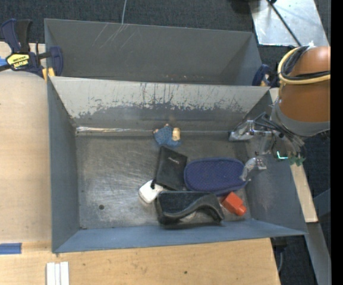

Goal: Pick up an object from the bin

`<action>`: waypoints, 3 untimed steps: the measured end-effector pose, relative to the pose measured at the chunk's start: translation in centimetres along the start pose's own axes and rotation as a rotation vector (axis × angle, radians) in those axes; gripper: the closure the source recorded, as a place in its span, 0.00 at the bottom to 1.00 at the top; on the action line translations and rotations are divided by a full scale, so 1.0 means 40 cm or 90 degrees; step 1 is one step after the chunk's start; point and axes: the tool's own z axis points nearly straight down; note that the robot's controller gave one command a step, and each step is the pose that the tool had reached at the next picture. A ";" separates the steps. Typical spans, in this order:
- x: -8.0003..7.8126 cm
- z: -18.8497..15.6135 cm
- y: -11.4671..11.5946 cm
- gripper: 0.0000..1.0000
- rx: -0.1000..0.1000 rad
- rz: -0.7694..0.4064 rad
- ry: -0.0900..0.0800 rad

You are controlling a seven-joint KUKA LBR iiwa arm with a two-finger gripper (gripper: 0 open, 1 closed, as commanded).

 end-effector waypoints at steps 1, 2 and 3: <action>-0.061 0.220 0.053 0.00 0.003 -0.037 -0.009; -0.050 0.181 0.112 0.00 0.001 0.019 -0.007; -0.024 0.159 0.210 0.00 -0.001 0.230 -0.002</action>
Offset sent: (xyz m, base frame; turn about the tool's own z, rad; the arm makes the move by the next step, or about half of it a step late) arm 0.0225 0.0267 -0.1045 -0.0603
